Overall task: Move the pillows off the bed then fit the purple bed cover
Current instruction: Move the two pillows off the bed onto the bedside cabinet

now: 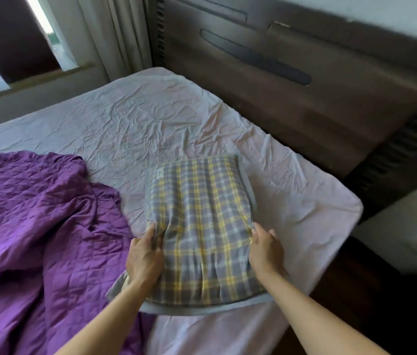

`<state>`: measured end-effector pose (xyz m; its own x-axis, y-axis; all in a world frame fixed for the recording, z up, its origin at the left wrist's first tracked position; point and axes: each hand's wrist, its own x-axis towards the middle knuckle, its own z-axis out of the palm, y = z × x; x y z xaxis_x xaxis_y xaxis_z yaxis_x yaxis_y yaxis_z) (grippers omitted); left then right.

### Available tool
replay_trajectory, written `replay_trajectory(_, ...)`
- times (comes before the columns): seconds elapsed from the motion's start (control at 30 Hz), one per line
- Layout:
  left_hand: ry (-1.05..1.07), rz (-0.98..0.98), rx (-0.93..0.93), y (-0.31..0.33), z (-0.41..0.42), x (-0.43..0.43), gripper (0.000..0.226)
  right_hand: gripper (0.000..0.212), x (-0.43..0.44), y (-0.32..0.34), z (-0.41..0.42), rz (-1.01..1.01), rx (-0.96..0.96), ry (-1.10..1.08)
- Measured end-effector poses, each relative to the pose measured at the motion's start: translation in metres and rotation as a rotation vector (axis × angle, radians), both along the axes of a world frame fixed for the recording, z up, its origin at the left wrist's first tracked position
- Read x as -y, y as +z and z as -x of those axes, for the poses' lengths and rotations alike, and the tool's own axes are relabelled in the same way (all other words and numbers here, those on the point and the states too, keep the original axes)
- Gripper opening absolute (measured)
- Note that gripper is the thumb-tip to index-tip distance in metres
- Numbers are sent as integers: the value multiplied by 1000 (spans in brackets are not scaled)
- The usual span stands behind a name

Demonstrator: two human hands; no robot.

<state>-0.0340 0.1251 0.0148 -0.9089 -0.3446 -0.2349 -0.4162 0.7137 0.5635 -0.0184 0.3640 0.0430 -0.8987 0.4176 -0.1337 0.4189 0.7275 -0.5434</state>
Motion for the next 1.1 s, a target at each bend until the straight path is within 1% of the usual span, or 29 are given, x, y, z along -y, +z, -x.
replay_trajectory(0.13, -125, -51, -10, 28, -20, -81, 49, 31, -78, 22, -55, 0, -121, -95)
replay_trajectory(0.2, -215, -73, -42, 45, -35, -136, 47, 32, -129, 36, -91, -1, -165, -179)
replay_trajectory(0.37, -360, -135, -78, 81, -78, -255, 39, 30, -228, 69, -170, -64, -244, -343)
replay_trajectory(0.47, -456, -174, -94, 93, -111, -331, 40, 26, -294, 79, -224, -123, -253, -433)
replay_trajectory(0.53, -500, -195, -101, 95, -125, -364, 41, 27, -323, 81, -247, -150, -246, -480)
replay_trajectory(0.63, -589, -197, -102, 100, -159, -429, 40, 34, -373, 91, -298, -143, -251, -604)
replay_trajectory(0.83, -749, -241, -147, 103, -214, -541, 42, 33, -457, 97, -382, -165, -280, -778)
replay_trajectory(0.97, -808, -275, -152, 105, -243, -609, 41, 35, -512, 94, -422, -232, -272, -852)
replay_trajectory(1.1, -850, -320, -198, 105, -262, -668, 37, 35, -569, 85, -445, -286, -259, -902)
